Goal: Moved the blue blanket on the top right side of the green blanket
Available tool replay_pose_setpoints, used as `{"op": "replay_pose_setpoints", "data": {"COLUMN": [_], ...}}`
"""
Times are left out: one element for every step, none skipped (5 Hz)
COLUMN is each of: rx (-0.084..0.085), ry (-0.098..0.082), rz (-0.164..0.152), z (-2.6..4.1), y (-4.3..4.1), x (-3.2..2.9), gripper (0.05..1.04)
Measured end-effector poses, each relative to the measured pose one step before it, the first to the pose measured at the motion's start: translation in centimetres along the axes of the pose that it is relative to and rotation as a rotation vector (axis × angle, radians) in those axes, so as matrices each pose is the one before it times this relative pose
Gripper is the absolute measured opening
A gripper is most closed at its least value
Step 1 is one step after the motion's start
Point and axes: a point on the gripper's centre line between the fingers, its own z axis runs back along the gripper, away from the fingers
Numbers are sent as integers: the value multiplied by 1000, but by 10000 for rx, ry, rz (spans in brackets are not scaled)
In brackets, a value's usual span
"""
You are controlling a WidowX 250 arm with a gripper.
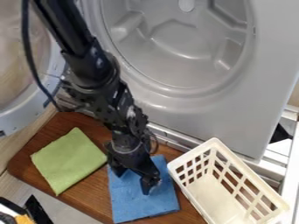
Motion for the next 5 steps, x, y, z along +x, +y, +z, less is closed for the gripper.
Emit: {"op": "replay_pose_setpoints", "data": {"rx": [56, -59, 39, 88, 79], "ry": [-231, 53, 133, 8, 20], "rz": [-109, 20, -73, 19, 93], "z": [-718, -884, -503, -253, -32], "y": [-629, -432, 61, 171, 398], "x": [303, -232, 355, 264, 258], "gripper": [999, 999, 1001, 1001, 1001]}}
